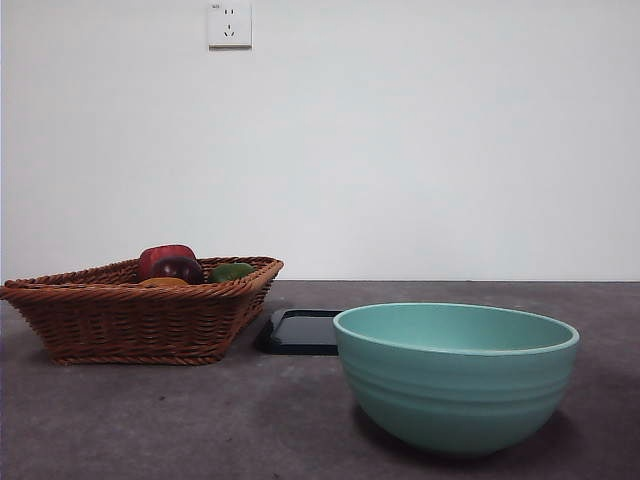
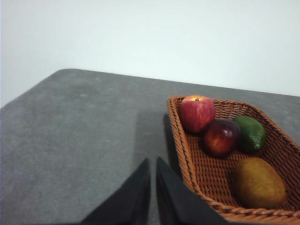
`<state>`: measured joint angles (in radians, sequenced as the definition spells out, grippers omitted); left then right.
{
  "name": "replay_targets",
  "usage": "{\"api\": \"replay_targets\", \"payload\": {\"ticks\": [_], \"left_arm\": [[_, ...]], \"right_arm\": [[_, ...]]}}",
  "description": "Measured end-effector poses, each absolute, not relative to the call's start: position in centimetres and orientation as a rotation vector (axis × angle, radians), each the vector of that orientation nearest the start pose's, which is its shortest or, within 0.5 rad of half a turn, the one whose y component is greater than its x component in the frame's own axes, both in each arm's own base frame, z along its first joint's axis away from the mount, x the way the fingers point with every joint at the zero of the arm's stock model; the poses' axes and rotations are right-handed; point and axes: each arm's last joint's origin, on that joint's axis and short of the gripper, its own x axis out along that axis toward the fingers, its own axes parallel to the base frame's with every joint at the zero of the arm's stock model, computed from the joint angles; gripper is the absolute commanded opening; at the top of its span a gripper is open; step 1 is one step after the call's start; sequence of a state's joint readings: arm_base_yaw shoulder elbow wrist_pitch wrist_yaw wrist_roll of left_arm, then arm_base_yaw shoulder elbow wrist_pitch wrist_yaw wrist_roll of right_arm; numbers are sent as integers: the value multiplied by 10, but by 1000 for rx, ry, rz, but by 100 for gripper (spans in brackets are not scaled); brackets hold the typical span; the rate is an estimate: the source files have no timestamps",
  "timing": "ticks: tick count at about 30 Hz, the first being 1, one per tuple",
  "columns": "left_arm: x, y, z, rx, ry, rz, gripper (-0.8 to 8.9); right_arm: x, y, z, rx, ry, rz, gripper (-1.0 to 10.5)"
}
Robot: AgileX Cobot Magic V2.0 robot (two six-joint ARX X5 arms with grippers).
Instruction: Pick up the wifruite, put it on the bowl, pick up the plate, put it on desk
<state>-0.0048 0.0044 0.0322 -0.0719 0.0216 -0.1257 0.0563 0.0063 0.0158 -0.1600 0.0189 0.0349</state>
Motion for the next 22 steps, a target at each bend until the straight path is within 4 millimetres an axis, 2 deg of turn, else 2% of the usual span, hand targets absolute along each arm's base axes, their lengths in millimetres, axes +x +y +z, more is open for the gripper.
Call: {"api": "replay_targets", "payload": {"ticks": [15, 22], "left_arm": [[94, -5, 168, -200, 89, -58, 17], [91, -12, 184, -261, 60, -140, 17]], "right_arm": [[95, 8, 156, 201, 156, 95, 4], [90, 15, 183, 277, 100, 161, 4]]}}
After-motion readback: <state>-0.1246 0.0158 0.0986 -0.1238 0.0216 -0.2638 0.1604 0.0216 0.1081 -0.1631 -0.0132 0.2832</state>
